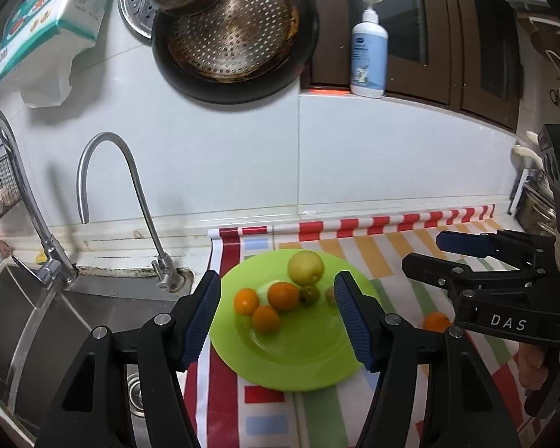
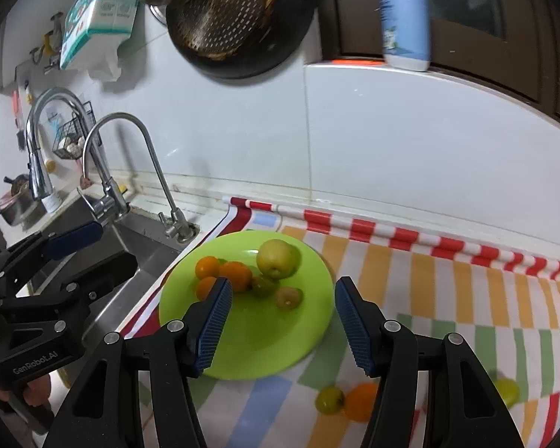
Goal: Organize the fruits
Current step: 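Move both tools back toward the remaining fruits on the cloth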
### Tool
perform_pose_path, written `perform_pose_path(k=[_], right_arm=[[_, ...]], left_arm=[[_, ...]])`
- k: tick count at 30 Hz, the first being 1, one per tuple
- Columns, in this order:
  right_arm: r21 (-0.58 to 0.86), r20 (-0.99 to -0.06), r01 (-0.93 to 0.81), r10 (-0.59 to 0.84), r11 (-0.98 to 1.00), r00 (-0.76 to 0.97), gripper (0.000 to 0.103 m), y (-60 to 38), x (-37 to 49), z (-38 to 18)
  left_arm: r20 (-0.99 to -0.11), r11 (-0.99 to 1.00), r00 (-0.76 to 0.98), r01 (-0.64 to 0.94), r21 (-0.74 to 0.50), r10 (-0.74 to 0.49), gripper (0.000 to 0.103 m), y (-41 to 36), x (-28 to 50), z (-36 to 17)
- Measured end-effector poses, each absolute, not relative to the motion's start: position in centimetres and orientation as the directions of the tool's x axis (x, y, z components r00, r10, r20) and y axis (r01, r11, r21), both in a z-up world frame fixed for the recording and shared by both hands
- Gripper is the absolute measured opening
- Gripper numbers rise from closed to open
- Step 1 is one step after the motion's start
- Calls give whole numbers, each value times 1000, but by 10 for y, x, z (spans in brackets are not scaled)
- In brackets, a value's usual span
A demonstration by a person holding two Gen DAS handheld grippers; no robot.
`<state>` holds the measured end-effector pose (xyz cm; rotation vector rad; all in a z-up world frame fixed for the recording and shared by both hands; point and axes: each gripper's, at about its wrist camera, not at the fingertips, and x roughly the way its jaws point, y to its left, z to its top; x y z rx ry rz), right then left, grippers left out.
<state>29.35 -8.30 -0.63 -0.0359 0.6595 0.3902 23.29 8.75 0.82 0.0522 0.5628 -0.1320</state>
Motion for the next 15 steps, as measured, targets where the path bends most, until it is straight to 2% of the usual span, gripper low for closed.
perform_pose_path(k=[15], right_arm=[[90,-519,-297,299,951,801,58,-132,218,17]], left_arm=[[-492,987,860,164,8,-138,67,57,170,31]])
